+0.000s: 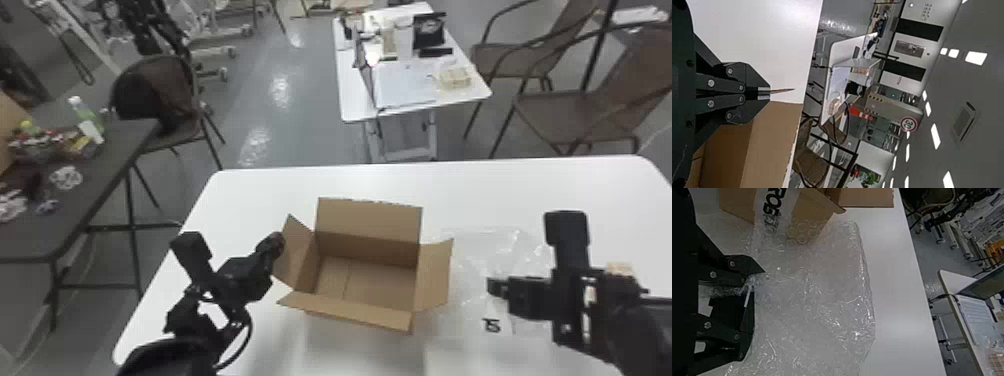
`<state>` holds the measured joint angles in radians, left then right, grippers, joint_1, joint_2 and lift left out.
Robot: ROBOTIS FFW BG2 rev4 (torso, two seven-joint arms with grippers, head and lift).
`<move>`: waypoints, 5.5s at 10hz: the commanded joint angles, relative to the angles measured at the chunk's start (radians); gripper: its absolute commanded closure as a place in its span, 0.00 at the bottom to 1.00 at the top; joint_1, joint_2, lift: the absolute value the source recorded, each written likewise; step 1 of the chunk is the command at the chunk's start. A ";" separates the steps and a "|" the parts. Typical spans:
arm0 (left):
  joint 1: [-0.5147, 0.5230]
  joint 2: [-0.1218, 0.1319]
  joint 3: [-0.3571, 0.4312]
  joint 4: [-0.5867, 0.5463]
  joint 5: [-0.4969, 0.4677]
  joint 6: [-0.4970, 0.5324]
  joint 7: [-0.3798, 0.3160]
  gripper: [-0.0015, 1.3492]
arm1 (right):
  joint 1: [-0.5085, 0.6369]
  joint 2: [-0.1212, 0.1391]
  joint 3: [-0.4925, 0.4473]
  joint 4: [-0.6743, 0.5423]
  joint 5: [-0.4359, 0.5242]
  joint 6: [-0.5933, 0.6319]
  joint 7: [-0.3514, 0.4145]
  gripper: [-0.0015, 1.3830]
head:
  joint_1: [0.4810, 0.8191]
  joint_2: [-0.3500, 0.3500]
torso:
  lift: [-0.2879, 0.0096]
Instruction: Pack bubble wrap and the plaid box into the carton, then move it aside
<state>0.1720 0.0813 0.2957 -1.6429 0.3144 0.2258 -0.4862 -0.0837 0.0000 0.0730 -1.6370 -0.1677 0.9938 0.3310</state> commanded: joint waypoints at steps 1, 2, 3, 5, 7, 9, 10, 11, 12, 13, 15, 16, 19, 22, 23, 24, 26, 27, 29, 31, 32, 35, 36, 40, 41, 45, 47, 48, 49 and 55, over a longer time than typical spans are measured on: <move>0.001 0.000 0.003 0.000 0.000 -0.002 0.001 0.90 | 0.027 0.001 -0.032 -0.110 0.005 0.003 -0.003 0.86 | 0.63 0.85 | 0.88; 0.003 0.000 0.006 0.000 0.000 -0.003 0.001 0.90 | 0.044 0.001 -0.050 -0.196 0.007 0.011 -0.004 0.86 | 0.63 0.83 | 0.88; 0.003 0.000 0.008 0.000 0.002 -0.005 0.003 0.90 | 0.055 0.001 -0.064 -0.279 0.010 0.012 -0.003 0.86 | 0.63 0.82 | 0.88; 0.003 0.000 0.008 0.000 0.000 -0.008 0.005 0.90 | 0.061 0.001 -0.082 -0.396 -0.050 0.023 -0.003 0.86 | 0.63 0.80 | 0.88; 0.001 0.000 -0.009 0.000 -0.001 -0.009 0.028 0.90 | 0.053 0.001 -0.085 -0.420 -0.210 0.026 -0.003 0.86 | 0.63 0.81 | 0.88; -0.002 0.005 -0.033 0.000 0.002 -0.009 0.049 0.90 | 0.027 0.001 -0.068 -0.379 -0.345 0.009 -0.001 0.86 | 0.63 0.84 | 0.88; -0.003 0.011 -0.040 0.000 0.002 -0.008 0.054 0.90 | 0.002 0.001 -0.045 -0.337 -0.398 0.000 0.005 0.86 | 0.63 0.86 | 0.88; -0.008 0.015 -0.047 0.000 0.003 -0.006 0.060 0.90 | -0.025 0.001 -0.024 -0.293 -0.447 -0.006 0.011 0.86 | 0.63 0.89 | 0.88; -0.009 0.021 -0.056 0.000 0.006 -0.009 0.070 0.90 | -0.057 0.001 0.001 -0.227 -0.495 -0.007 0.025 0.86 | 0.63 0.92 | 0.88; -0.011 0.028 -0.075 0.000 0.012 -0.017 0.097 0.90 | -0.087 0.001 0.028 -0.159 -0.532 -0.015 0.037 0.86 | 0.63 0.93 | 0.88; 0.004 0.037 -0.139 0.000 0.054 -0.056 0.207 0.90 | -0.116 0.001 0.056 -0.089 -0.539 -0.024 0.056 0.86 | 0.63 0.99 | 0.88; 0.020 0.038 -0.171 0.000 0.074 -0.091 0.276 0.90 | -0.126 0.001 0.064 -0.066 -0.541 -0.026 0.056 0.86 | 0.63 0.99 | 0.88; 0.049 0.052 -0.257 0.000 0.123 -0.194 0.413 0.90 | -0.183 0.001 0.136 0.097 -0.562 -0.041 0.085 0.86 | 0.63 1.00 | 0.88; 0.050 0.080 -0.285 0.002 0.150 -0.215 0.448 0.90 | -0.245 0.001 0.191 0.276 -0.503 -0.083 0.108 0.86 | 0.63 1.00 | 0.88; 0.050 0.081 -0.291 0.002 0.157 -0.224 0.451 0.90 | -0.263 0.001 0.191 0.319 -0.467 -0.104 0.108 0.86 | 0.63 1.00 | 0.88; 0.052 0.081 -0.303 0.002 0.164 -0.232 0.456 0.90 | -0.286 0.001 0.205 0.393 -0.469 -0.139 0.125 0.86 | 0.63 1.00 | 0.88; 0.050 0.081 -0.323 0.005 0.175 -0.237 0.462 0.90 | -0.329 0.001 0.280 0.539 -0.530 -0.250 0.152 0.86 | 0.63 1.00 | 0.88; 0.047 0.081 -0.325 0.006 0.178 -0.237 0.462 0.90 | -0.344 0.001 0.320 0.591 -0.567 -0.302 0.155 0.77 | 0.63 1.00 | 0.88; 0.047 0.083 -0.325 0.008 0.186 -0.243 0.462 0.90 | -0.338 0.001 0.337 0.620 -0.602 -0.337 0.157 0.32 | 0.63 1.00 | 0.88; 0.058 0.084 -0.317 0.008 0.201 -0.256 0.462 0.90 | -0.287 0.001 0.286 0.493 -0.497 -0.340 0.158 0.06 | 0.63 1.00 | 0.88; 0.058 0.086 -0.316 0.008 0.201 -0.258 0.462 0.90 | -0.263 0.001 0.254 0.422 -0.464 -0.328 0.158 0.08 | 0.63 1.00 | 0.88; 0.067 0.097 -0.311 0.006 0.216 -0.267 0.462 0.90 | -0.172 0.001 0.153 0.138 -0.317 -0.219 0.155 0.08 | 0.63 1.00 | 0.88; 0.072 0.103 -0.310 0.006 0.226 -0.275 0.462 0.90 | -0.123 0.001 0.117 0.048 -0.285 -0.253 0.161 0.08 | 0.63 0.98 | 0.88; 0.103 0.106 -0.280 0.003 0.241 -0.302 0.462 0.90 | 0.220 0.001 -0.064 -0.265 0.013 -0.524 0.210 0.08 | 0.63 0.86 | 0.88; 0.112 0.109 -0.274 0.003 0.247 -0.312 0.462 0.90 | 0.292 0.001 -0.098 -0.227 0.010 -0.701 0.229 0.08 | 0.63 0.85 | 0.88; 0.146 0.112 -0.247 0.003 0.264 -0.350 0.462 0.90 | 0.510 0.001 -0.243 -0.155 0.054 -1.009 0.252 0.08 | 0.63 0.77 | 0.88; 0.158 0.110 -0.241 0.003 0.270 -0.359 0.462 0.90 | 0.596 0.001 -0.329 -0.155 0.079 -1.060 0.253 0.08 | 0.63 0.70 | 0.88; 0.166 0.109 -0.239 0.003 0.275 -0.362 0.462 0.90 | 0.618 0.001 -0.364 -0.156 0.103 -1.063 0.253 0.08 | 0.63 0.67 | 0.88; 0.170 0.109 -0.237 0.003 0.279 -0.365 0.462 0.90 | 0.627 0.001 -0.397 -0.155 0.129 -1.064 0.252 0.08 | 0.63 0.63 | 0.88; 0.161 0.106 -0.245 0.005 0.279 -0.365 0.460 0.90 | 0.458 0.001 -0.524 0.000 0.323 -1.063 0.233 0.08 | 0.63 0.42 | 0.88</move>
<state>0.3351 0.1876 0.0511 -1.6397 0.5937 -0.1396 -0.0261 0.3964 0.0000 -0.4519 -1.6551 0.1231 -0.0696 0.5650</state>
